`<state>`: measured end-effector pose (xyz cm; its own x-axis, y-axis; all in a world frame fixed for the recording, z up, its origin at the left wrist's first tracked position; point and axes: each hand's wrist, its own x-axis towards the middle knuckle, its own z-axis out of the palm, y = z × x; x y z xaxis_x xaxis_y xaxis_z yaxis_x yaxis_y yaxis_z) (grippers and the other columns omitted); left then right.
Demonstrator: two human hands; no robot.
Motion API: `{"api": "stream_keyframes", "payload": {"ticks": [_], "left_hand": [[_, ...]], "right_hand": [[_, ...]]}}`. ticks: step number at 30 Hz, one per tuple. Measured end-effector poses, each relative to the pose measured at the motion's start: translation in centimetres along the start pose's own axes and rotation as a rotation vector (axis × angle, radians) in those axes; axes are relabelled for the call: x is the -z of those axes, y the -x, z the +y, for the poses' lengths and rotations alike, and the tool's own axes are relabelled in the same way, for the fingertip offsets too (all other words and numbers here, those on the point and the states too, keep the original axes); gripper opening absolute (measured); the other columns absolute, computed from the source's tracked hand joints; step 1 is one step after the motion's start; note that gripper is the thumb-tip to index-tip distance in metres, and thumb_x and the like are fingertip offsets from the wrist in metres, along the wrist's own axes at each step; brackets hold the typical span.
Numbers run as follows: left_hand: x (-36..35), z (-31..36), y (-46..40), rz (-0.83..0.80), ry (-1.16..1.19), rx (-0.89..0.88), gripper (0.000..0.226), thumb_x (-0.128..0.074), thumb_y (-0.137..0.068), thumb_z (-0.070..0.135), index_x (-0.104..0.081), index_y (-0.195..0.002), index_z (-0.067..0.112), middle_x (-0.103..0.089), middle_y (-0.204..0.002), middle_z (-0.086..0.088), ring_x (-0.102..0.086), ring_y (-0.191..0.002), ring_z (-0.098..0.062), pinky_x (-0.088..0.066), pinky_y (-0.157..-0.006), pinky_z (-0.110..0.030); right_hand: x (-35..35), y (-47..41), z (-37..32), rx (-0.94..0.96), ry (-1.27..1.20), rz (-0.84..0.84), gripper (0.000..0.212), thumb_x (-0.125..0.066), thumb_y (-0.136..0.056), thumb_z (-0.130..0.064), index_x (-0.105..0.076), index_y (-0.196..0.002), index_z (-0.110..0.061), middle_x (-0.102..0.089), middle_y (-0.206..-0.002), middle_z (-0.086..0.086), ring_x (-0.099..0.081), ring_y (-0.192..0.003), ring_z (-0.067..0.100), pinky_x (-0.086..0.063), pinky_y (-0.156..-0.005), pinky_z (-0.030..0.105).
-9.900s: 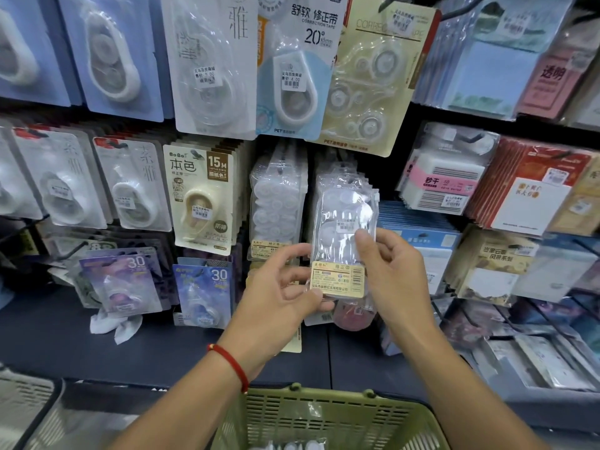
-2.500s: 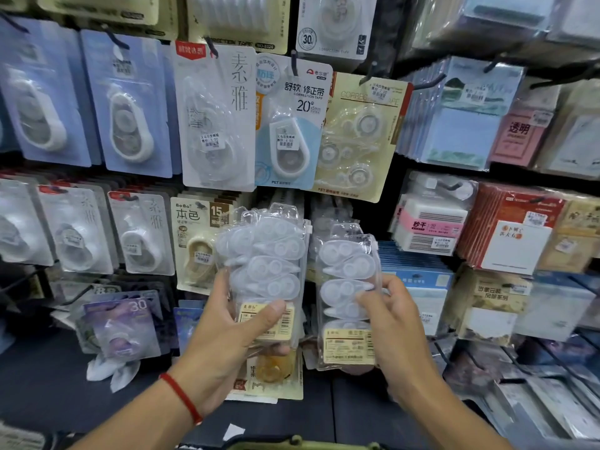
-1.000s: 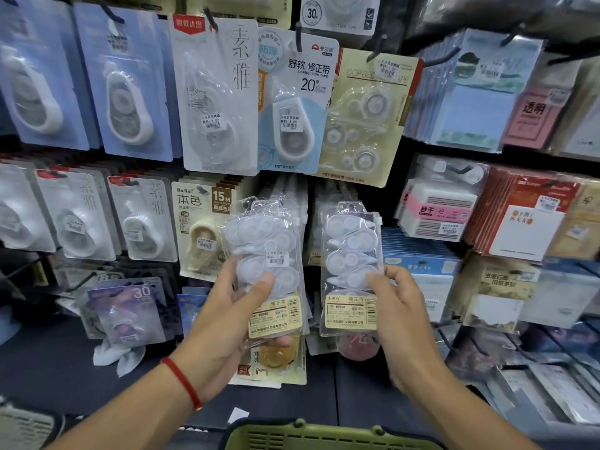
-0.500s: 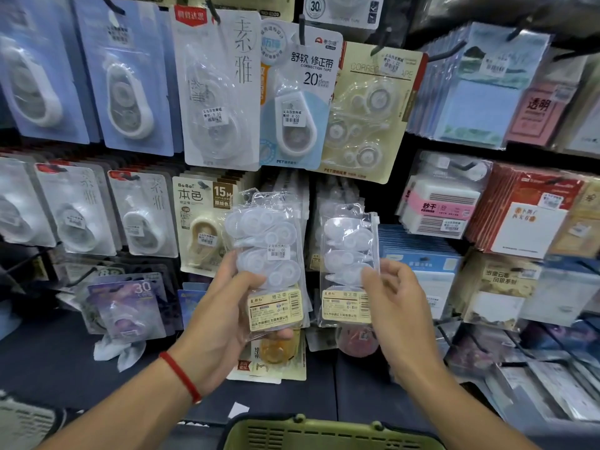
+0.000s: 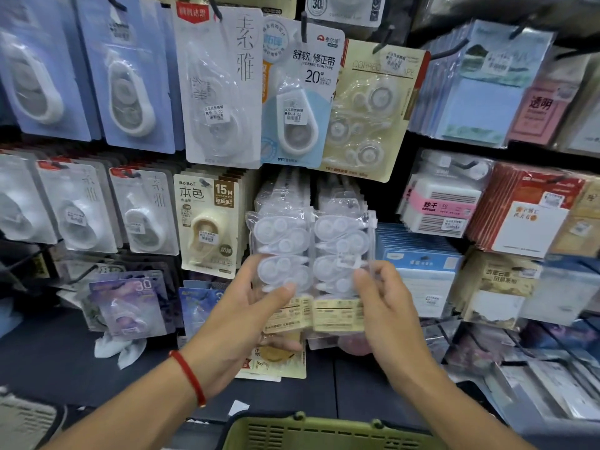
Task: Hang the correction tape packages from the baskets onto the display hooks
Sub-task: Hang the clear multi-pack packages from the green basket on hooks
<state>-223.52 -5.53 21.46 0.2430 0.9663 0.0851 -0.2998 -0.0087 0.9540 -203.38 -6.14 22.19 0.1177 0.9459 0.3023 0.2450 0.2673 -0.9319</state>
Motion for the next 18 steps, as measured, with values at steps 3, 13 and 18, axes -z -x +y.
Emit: {"api": "stream_keyframes", "payload": {"ticks": [3,13,18], "left_hand": [[0.5,0.0,-0.5,0.070,0.023,0.008,0.041,-0.065,-0.101,0.009,-0.068,-0.118,0.046,-0.074,-0.125,-0.008,-0.067,-0.115,-0.048,-0.065,-0.062,-0.048],[0.9,-0.1,-0.6,0.070,-0.010,-0.010,0.054,-0.057,-0.102,-0.005,-0.071,-0.113,0.045,-0.077,-0.122,-0.003,-0.074,-0.108,-0.041,-0.065,-0.062,-0.045],[1.2,-0.2,-0.7,0.113,-0.026,-0.053,0.048,-0.059,-0.101,-0.005,-0.069,-0.118,0.038,-0.077,-0.120,-0.007,-0.071,-0.109,-0.042,-0.065,-0.059,-0.044]], "right_hand": [[1.0,-0.7,-0.1,-0.023,-0.018,0.078,0.026,-0.051,-0.109,-0.044,-0.053,-0.092,-0.024,-0.062,-0.088,0.026,-0.058,-0.071,0.032,-0.054,-0.072,0.063],[1.4,-1.2,-0.1,-0.049,-0.065,0.075,0.028,-0.053,-0.108,-0.042,-0.068,-0.091,-0.026,-0.074,-0.084,0.010,-0.073,-0.077,0.035,-0.058,-0.073,0.057],[1.4,-1.2,-0.1,-0.060,-0.054,0.098,0.026,-0.053,-0.109,-0.041,-0.070,-0.095,-0.027,-0.074,-0.077,0.000,-0.071,-0.066,0.017,-0.055,-0.059,0.045]]}}
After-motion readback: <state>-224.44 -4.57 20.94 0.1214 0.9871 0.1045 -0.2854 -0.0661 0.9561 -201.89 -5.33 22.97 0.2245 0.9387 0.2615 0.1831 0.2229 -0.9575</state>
